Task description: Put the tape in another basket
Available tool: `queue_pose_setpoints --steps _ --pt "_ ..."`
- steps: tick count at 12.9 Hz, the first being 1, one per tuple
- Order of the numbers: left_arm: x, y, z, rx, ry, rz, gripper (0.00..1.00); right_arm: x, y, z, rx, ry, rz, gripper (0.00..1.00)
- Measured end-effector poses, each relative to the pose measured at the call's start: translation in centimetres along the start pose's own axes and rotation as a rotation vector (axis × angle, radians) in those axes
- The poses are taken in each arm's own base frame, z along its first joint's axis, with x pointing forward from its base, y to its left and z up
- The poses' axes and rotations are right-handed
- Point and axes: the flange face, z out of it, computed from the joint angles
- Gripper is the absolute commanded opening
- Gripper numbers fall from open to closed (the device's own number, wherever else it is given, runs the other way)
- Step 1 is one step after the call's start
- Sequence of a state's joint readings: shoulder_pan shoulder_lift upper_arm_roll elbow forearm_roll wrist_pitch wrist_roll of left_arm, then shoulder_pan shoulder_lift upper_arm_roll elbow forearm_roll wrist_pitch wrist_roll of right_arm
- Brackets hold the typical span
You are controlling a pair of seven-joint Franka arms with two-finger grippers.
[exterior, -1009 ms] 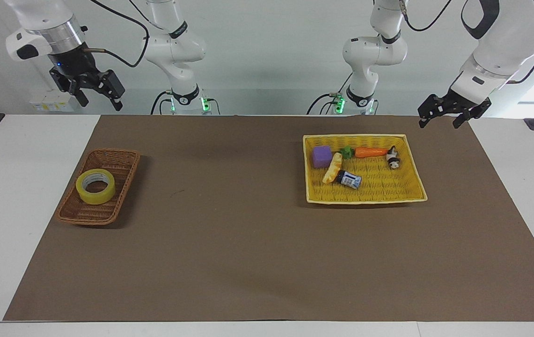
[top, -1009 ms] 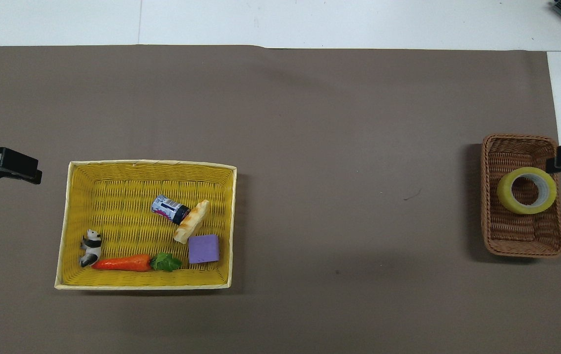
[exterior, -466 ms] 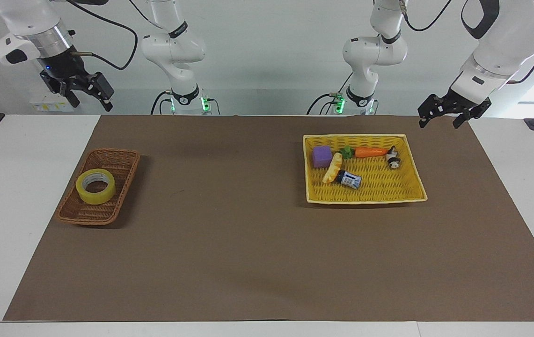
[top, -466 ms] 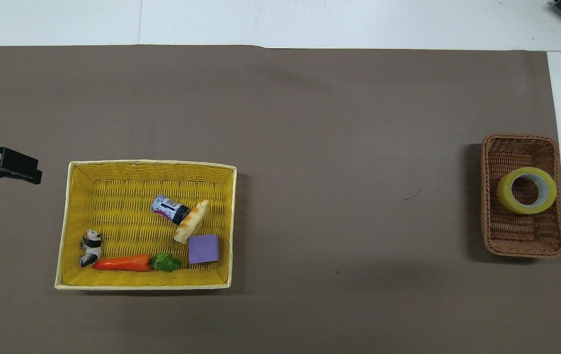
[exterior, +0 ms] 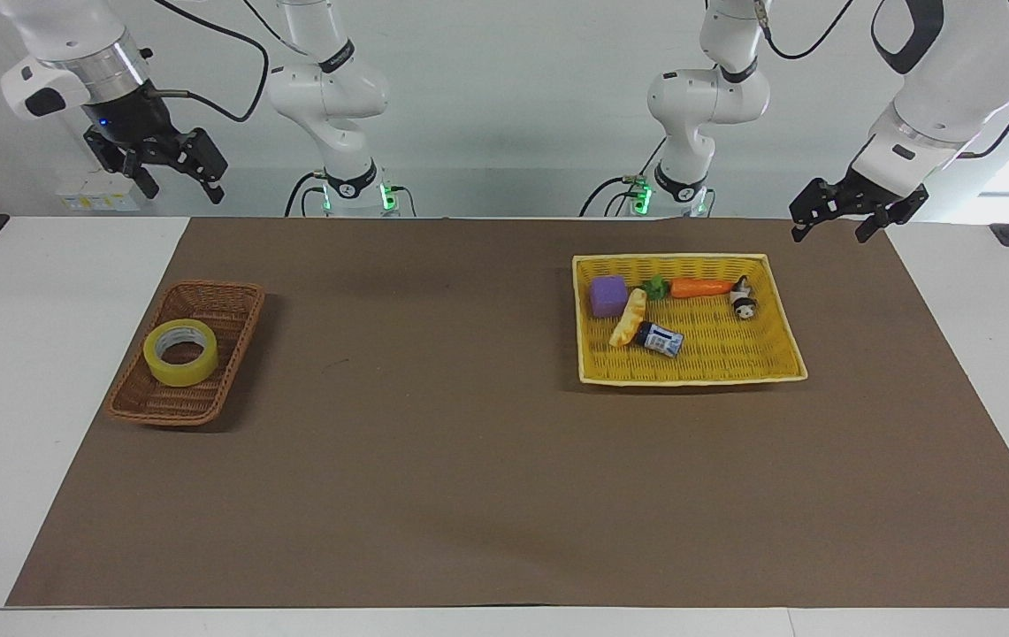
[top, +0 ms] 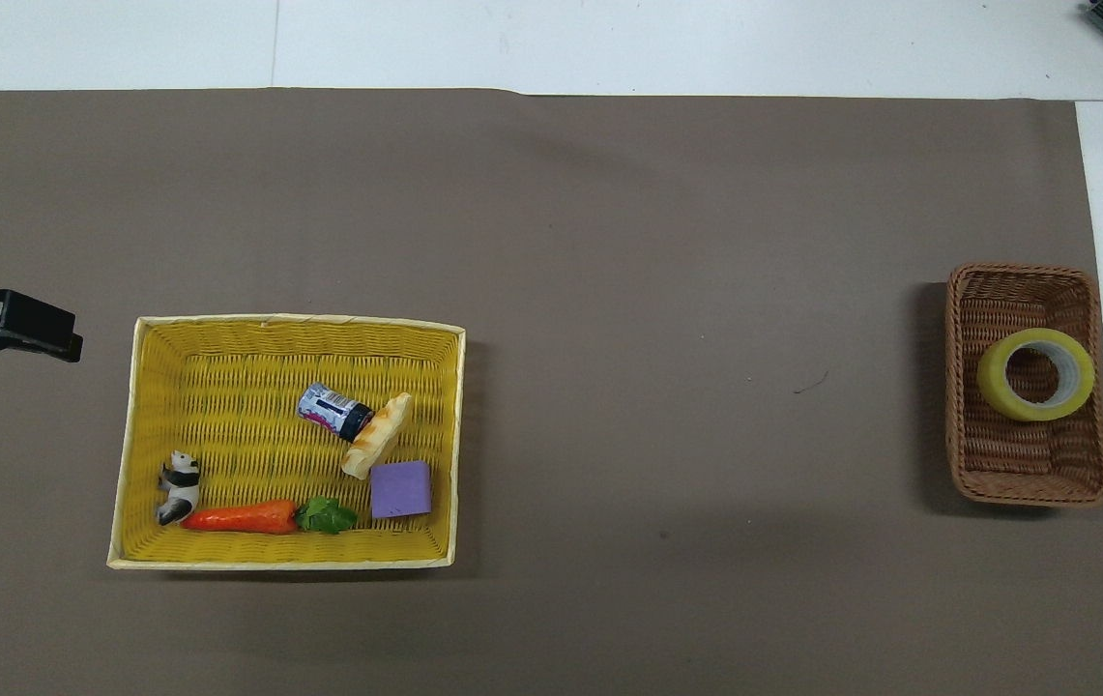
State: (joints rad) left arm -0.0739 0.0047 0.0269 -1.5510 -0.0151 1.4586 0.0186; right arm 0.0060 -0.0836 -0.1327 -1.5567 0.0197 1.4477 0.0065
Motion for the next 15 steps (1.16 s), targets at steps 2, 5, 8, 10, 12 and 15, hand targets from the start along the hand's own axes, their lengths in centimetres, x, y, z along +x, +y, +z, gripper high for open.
queue_pose_setpoints --steps 2,5,8,10,12,15 --pt "0.0 0.0 0.0 0.0 0.0 0.0 1.0 0.0 -0.6 0.1 -0.01 0.002 -0.025 1.0" --pt "0.0 0.0 0.0 0.0 0.0 0.0 1.0 -0.3 -2.5 0.4 -0.018 -0.006 -0.061 1.0" --pt "0.0 0.0 0.0 0.0 0.0 0.0 1.0 -1.0 -6.1 0.5 -0.024 -0.006 -0.059 1.0" --pt "0.0 0.0 0.0 0.0 0.0 0.0 1.0 -1.5 -8.2 0.2 -0.03 0.002 -0.065 1.0" --pt "0.0 0.0 0.0 0.0 0.0 0.0 1.0 -1.7 -7.8 -0.7 -0.027 0.02 -0.06 1.0" --pt "0.0 0.0 0.0 0.0 0.0 0.0 1.0 -1.6 -6.4 -1.2 -0.045 0.034 -0.072 1.0"
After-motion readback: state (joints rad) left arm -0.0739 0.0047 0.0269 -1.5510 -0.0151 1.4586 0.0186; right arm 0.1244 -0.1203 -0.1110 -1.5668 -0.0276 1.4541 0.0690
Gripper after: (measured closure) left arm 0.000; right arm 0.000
